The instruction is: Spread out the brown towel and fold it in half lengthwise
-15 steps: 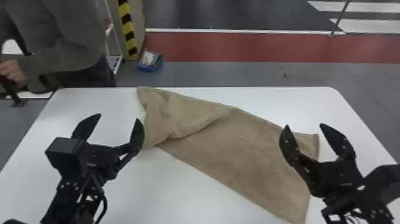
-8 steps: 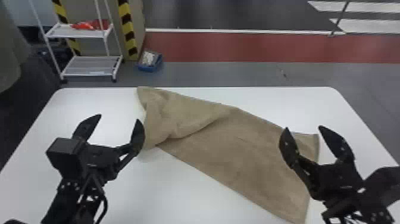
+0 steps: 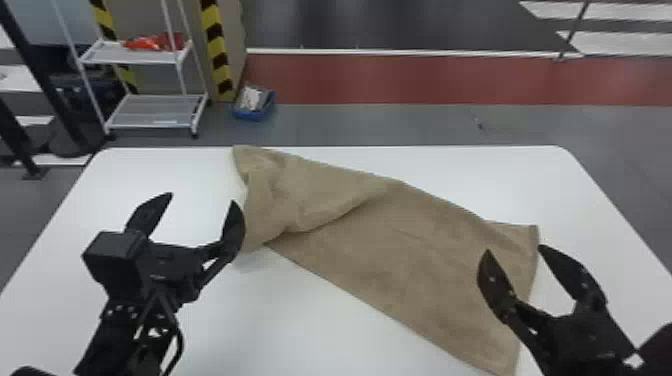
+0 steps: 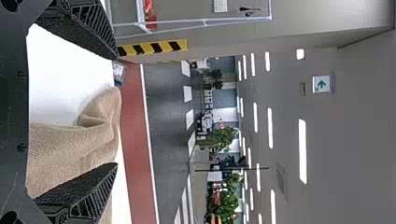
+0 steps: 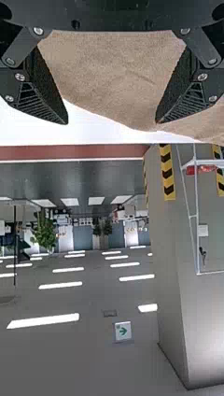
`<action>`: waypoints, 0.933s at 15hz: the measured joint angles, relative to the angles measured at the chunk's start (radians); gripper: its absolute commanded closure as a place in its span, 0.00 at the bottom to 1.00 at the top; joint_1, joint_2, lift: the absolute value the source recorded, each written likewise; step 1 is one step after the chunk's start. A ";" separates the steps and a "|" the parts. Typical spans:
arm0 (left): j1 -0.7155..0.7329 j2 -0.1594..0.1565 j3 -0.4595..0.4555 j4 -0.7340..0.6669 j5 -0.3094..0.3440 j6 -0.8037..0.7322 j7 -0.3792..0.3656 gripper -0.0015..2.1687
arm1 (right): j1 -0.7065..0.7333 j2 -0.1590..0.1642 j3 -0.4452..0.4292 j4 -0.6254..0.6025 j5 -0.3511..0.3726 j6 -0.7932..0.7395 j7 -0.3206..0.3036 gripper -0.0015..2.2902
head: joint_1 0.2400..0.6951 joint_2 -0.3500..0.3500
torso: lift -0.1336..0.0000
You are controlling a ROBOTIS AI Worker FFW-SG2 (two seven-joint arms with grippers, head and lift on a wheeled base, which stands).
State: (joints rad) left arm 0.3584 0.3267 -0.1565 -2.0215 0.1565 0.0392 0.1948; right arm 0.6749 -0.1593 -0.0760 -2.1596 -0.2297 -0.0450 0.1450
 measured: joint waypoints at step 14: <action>-0.022 0.003 -0.023 0.044 0.001 -0.010 0.004 0.03 | 0.179 -0.017 -0.040 0.012 0.099 0.177 0.114 0.14 | 1.00 0.44 | 0.04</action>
State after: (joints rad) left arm 0.3363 0.3298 -0.1799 -1.9774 0.1573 0.0293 0.1985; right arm 0.8536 -0.1760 -0.1157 -2.1480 -0.1311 0.1323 0.2592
